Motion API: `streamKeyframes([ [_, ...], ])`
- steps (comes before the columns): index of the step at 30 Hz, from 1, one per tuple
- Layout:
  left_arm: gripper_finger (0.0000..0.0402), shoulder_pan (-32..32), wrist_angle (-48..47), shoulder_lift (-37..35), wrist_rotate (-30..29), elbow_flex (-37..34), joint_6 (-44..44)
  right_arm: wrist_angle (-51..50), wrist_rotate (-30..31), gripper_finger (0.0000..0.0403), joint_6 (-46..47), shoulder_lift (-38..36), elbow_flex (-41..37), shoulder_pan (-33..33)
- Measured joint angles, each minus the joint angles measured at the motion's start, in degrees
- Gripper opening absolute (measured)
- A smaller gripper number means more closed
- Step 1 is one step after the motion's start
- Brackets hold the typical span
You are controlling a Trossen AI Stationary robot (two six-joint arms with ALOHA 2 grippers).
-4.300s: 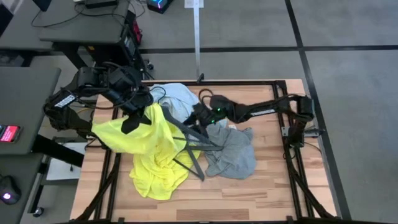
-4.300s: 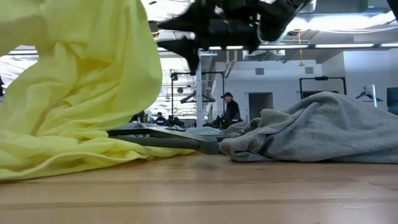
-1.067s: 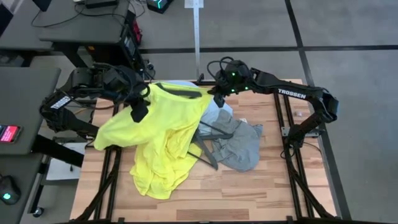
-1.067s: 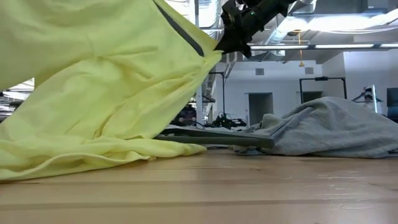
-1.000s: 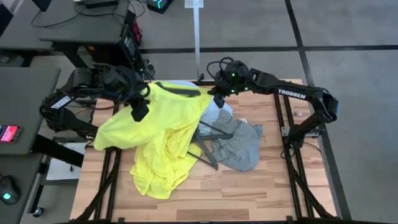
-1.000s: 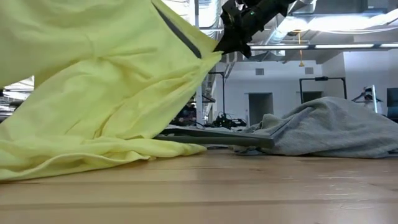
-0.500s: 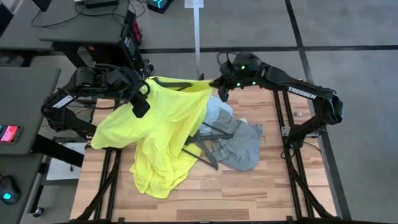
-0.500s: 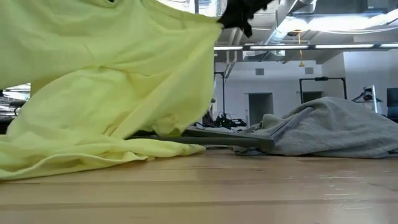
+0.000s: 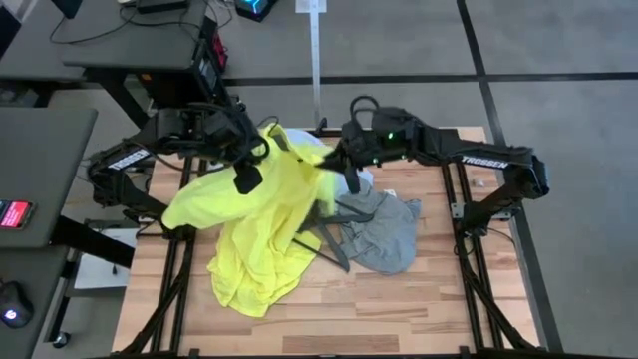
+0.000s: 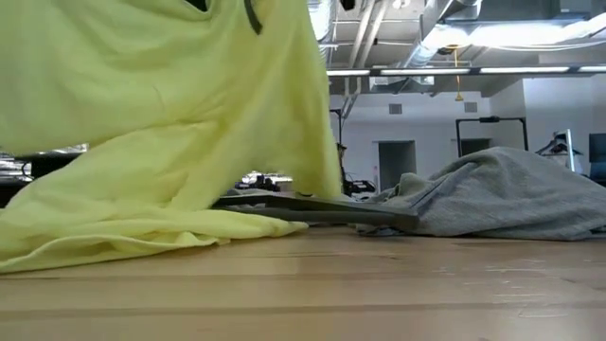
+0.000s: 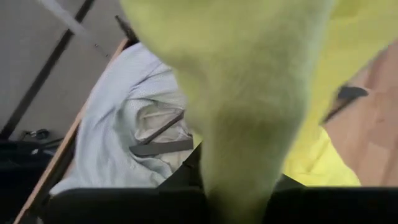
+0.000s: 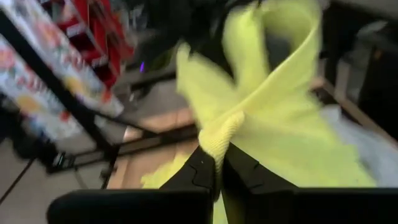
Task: Hang clothes
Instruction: Hang the yellow shirt on the rack
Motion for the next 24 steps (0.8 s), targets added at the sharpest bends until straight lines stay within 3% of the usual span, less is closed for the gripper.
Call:
streamKeyframes([
  [6,0.0009,0.00,2.09,-0.49,7.61,0.00,2.63,-8.76,-0.66,0.0072,-1.75,0.00,0.00,-0.38],
  [12,0.0009,-0.13,4.90,-0.51,16.44,0.00,7.02,-8.55,-1.40,0.0165,-8.20,-0.04,0.00,-0.07],
  [16,0.0009,-0.28,4.39,-0.55,17.81,0.00,9.71,-8.48,-1.29,0.0213,-11.92,-0.18,0.00,-0.54],
  [20,0.0009,-0.30,5.78,-0.54,17.84,0.00,11.21,-7.18,-3.71,0.0237,-12.43,0.55,0.01,-0.88],
  [24,0.0009,-0.26,7.35,0.33,18.03,0.05,11.75,-6.85,-7.01,0.0234,-12.41,3.85,-0.02,0.26],
])
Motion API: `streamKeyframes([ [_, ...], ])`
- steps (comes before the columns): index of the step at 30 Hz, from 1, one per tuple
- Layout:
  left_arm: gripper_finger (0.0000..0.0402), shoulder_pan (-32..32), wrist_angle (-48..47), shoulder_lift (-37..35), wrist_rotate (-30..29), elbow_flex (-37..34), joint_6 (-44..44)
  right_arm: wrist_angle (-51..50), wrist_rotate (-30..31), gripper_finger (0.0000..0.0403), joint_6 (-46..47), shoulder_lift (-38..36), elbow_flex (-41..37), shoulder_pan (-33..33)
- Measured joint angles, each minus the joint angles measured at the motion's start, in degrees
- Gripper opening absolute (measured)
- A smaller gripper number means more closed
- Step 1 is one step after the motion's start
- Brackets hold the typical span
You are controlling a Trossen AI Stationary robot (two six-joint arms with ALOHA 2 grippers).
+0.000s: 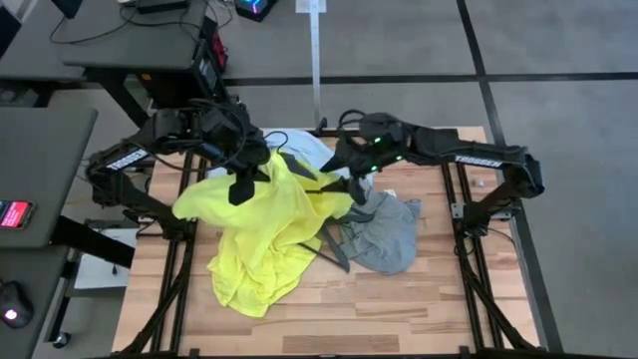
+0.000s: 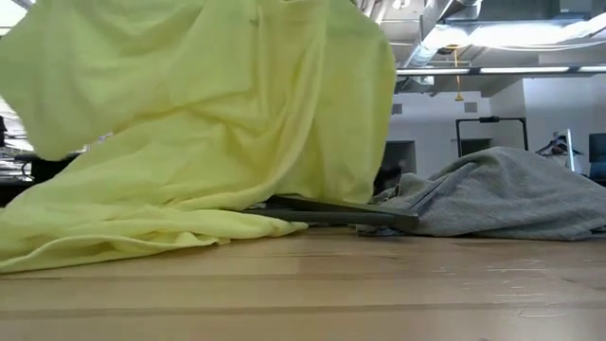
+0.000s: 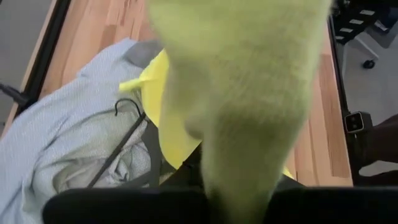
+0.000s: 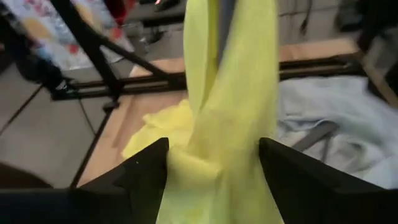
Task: Hang clothes
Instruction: Hang the yellow shirt on the rack
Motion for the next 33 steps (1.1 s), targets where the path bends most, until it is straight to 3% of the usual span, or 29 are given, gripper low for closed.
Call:
streamKeyframes([
  [4,0.0009,-0.06,-0.21,0.62,1.20,-0.01,-0.26,-0.14,-0.46,0.0180,0.35,0.80,-0.05,-0.12],
  [8,0.0027,-0.33,-1.90,0.61,1.26,-0.01,-2.74,-0.06,0.77,0.0045,-1.57,0.82,0.02,-0.35],
  [9,0.0034,-0.37,-2.79,0.61,1.26,-0.01,-3.48,-0.14,1.27,0.0035,-2.35,0.82,0.02,-0.65],
  [19,0.0049,-0.59,-9.79,-2.41,-0.28,-0.03,-11.14,-2.29,1.57,0.0036,-4.31,0.59,0.02,-2.91],
  [22,0.0051,-0.86,-11.25,-4.32,-3.29,-0.03,-13.00,-1.96,1.61,0.0036,-4.33,0.49,0.13,-3.36],
  [25,0.0049,-1.39,-10.69,-6.40,-6.29,-0.07,-14.16,-1.84,1.77,0.0036,-4.40,0.49,0.13,-3.44],
  [33,0.0035,-1.40,-9.20,-9.84,-6.18,-0.10,-16.26,-0.19,1.81,0.0036,-4.37,0.43,0.22,-3.40],
])
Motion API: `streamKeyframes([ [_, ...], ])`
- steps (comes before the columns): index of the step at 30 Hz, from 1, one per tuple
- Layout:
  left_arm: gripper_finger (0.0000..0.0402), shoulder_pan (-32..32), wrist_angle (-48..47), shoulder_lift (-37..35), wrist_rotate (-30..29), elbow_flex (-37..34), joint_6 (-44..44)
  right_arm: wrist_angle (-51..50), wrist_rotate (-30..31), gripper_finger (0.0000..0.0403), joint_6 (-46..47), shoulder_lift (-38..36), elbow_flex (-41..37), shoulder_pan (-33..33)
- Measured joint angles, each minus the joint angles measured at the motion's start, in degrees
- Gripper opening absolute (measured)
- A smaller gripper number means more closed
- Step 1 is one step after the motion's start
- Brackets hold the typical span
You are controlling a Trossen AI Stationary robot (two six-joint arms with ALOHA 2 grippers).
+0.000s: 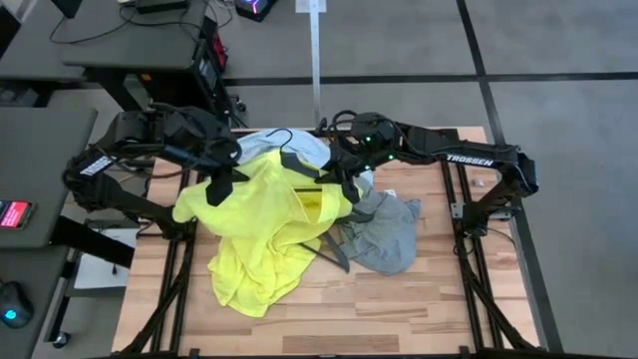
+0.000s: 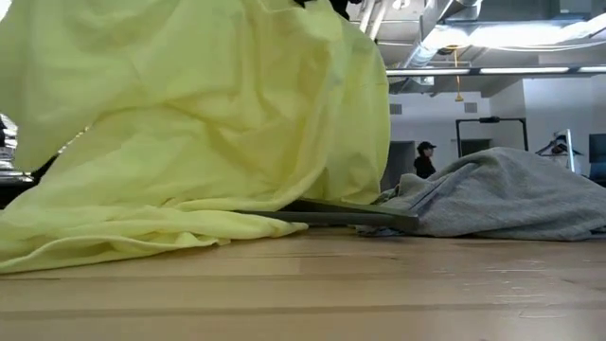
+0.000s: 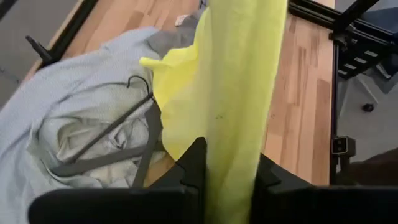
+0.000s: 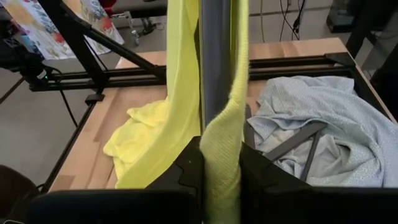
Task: Hang clothes
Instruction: Hang the yellow shirt on the rack
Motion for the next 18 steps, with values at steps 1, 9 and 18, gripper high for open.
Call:
streamKeyframes([
  [1,0.0035,0.00,0.13,-0.31,-0.24,0.00,0.03,0.34,0.00,0.0036,0.02,-0.04,0.00,0.00],
  [9,0.0052,0.45,6.38,-2.37,-1.73,-0.02,-0.67,0.59,-0.90,0.0036,-0.04,-0.48,-0.11,-0.11],
  [18,0.0091,0.55,-6.82,-2.53,-1.96,-0.09,-5.34,-3.88,-0.64,0.0036,-1.09,-1.55,-0.47,-0.80],
])
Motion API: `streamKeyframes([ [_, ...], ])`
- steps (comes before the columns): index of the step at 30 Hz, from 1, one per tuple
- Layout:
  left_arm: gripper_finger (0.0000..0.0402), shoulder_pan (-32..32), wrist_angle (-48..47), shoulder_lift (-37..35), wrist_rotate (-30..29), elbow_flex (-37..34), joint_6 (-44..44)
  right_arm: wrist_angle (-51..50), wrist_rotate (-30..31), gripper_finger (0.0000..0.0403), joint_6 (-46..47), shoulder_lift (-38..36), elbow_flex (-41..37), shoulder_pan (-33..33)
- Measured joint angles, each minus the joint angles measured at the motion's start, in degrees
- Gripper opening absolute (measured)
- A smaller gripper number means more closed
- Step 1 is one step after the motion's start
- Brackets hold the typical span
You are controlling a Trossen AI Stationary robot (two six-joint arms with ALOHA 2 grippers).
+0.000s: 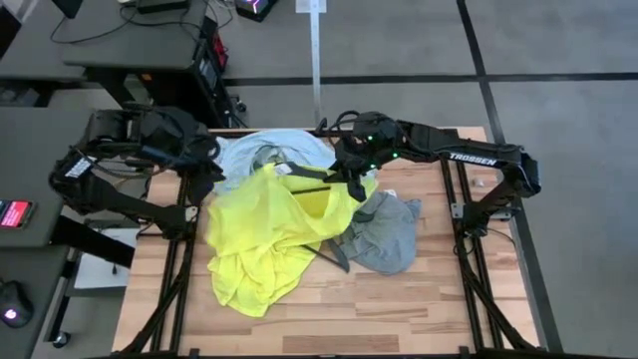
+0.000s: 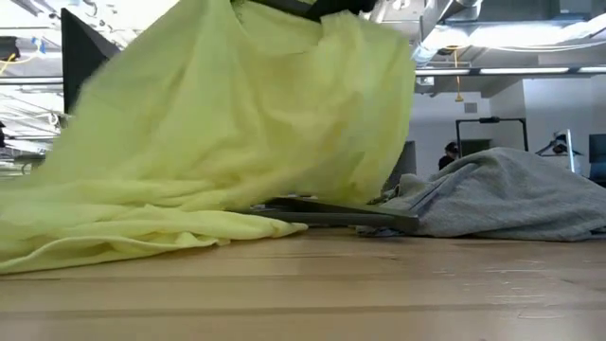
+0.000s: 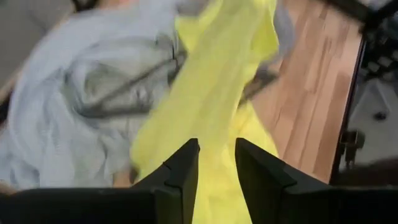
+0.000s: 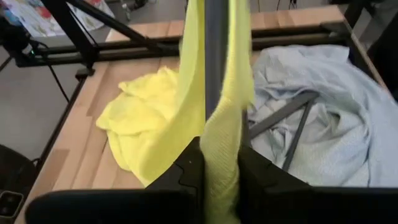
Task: Hang clothes
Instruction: Hang the yellow shirt on the rack
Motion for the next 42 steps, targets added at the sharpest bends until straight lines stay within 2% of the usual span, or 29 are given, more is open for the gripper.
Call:
streamKeyframes([
  [6,0.0091,-0.26,0.60,-0.84,0.13,-2.10,-2.49,0.67,-0.32,0.0036,0.00,-1.20,0.05,-0.59],
  [12,0.0092,-0.26,11.72,1.41,-0.03,-2.45,0.74,0.86,-0.38,0.0036,-0.02,-1.51,0.16,-0.91],
  [23,0.0091,-0.26,9.46,8.46,-1.25,-2.51,6.71,0.30,-0.56,0.0036,-0.13,-1.47,0.16,-0.78],
  [25,0.0075,-0.26,9.16,8.51,-1.25,-2.51,6.65,0.26,-0.56,0.0036,-0.15,-1.41,0.16,-0.78],
  [29,0.0012,-0.45,9.37,8.49,-1.21,-2.51,6.67,0.46,-0.56,0.0036,-0.14,-1.40,0.16,-0.78],
  [32,0.0003,-1.07,8.64,8.50,-1.19,-2.51,6.66,0.59,-0.56,0.0036,-0.14,-1.40,0.19,-0.75],
  [37,0.0000,-2.41,0.51,7.67,-2.23,-2.51,3.72,0.90,-0.67,0.0036,-0.51,-2.05,0.19,-1.02],
  [42,0.0000,-3.66,-0.18,4.05,-3.52,-2.54,-0.87,1.02,-0.67,0.0036,-0.59,-2.78,0.34,-1.63],
])
